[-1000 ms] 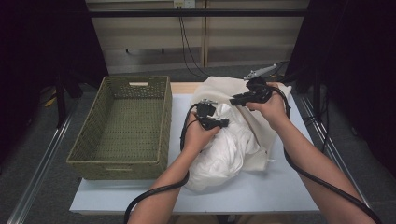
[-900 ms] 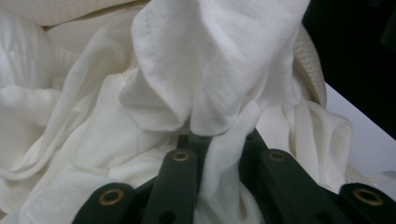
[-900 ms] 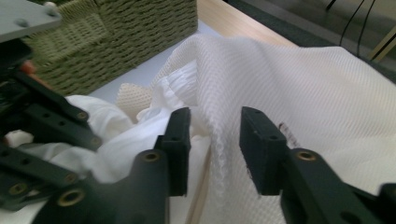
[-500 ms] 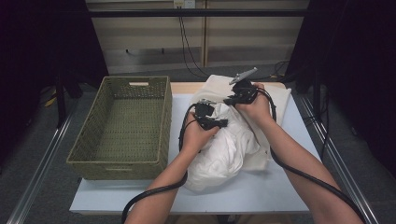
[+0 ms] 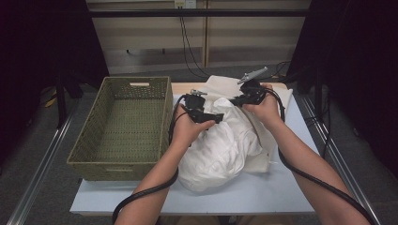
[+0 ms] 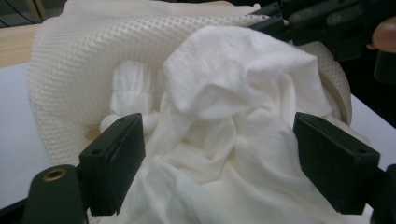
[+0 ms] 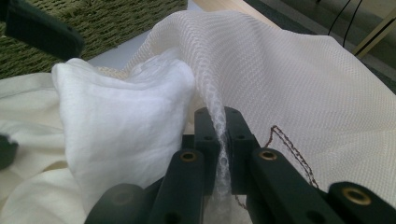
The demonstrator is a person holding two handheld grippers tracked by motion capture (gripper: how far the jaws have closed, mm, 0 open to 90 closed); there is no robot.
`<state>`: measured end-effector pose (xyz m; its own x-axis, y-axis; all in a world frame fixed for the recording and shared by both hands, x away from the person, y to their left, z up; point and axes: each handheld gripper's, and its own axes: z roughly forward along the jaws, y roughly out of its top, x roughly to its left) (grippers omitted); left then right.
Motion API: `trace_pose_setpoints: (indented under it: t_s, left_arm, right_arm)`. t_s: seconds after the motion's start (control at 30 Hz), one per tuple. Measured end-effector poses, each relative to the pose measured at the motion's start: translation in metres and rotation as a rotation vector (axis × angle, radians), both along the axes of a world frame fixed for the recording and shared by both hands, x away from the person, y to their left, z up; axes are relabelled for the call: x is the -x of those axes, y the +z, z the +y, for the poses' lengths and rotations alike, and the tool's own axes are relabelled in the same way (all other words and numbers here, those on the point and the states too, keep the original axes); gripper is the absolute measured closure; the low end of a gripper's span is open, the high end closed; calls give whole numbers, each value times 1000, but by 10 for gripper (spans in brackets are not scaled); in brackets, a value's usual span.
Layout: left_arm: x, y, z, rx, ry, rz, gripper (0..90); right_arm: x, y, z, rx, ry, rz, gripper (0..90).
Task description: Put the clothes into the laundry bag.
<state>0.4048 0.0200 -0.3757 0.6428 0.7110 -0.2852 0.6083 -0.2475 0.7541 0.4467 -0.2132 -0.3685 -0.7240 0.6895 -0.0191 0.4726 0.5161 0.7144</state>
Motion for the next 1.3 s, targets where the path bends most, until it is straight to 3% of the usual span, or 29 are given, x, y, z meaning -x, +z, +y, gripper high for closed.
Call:
trace_pose_setpoints:
  t_s: [0.13, 0.2, 0.27, 0.37, 0.57, 0.63, 0.7, 0.87, 0.97, 1.03, 1.07, 1.17, 1.3]
  left_arm:
    - [-9, 3, 11, -3, 40, 5, 185]
    - [-14, 1, 15, -33, 59, -18, 204]
    - [-20, -4, 17, -40, 78, -5, 220]
    - [-27, -16, 16, -83, 91, -9, 260]
    - [-38, -36, 13, -70, 113, -15, 361]
    - [-40, -40, 11, -88, 114, -19, 386]
    - [-42, -42, 10, -75, 127, -8, 407]
    - [-45, -48, 2, -31, 82, -1, 493]
    - [-43, -49, -2, 0, 52, 24, 726]
    - [-42, -50, -4, -10, 30, 18, 829]
    - [-41, -51, -7, 17, 18, 24, 839]
    - [-37, -51, -13, 43, -20, 37, 851]
    - [-34, -51, -17, 51, -49, 38, 852]
  right_arm:
    - [1, 2, -2, -3, -3, 3, 871]
    - [1, 2, -3, -9, -3, -1, 871]
    - [1, 2, -4, -7, -10, 1, 871]
    - [1, 2, -4, -11, -9, 4, 871]
    - [1, 3, -6, -25, 6, 9, 871]
    - [2, 5, -7, -27, 9, 8, 871]
    - [3, 6, -9, -22, 2, 2, 871]
    - [5, 9, -11, -26, -3, 8, 871]
    - [5, 9, -11, -32, 7, 7, 871]
    - [5, 9, -11, -35, 6, 7, 871]
    - [5, 10, -11, -37, 1, 5, 871]
    - [5, 11, -10, -40, -9, 1, 871]
    - [4, 13, -8, -72, -7, -8, 871]
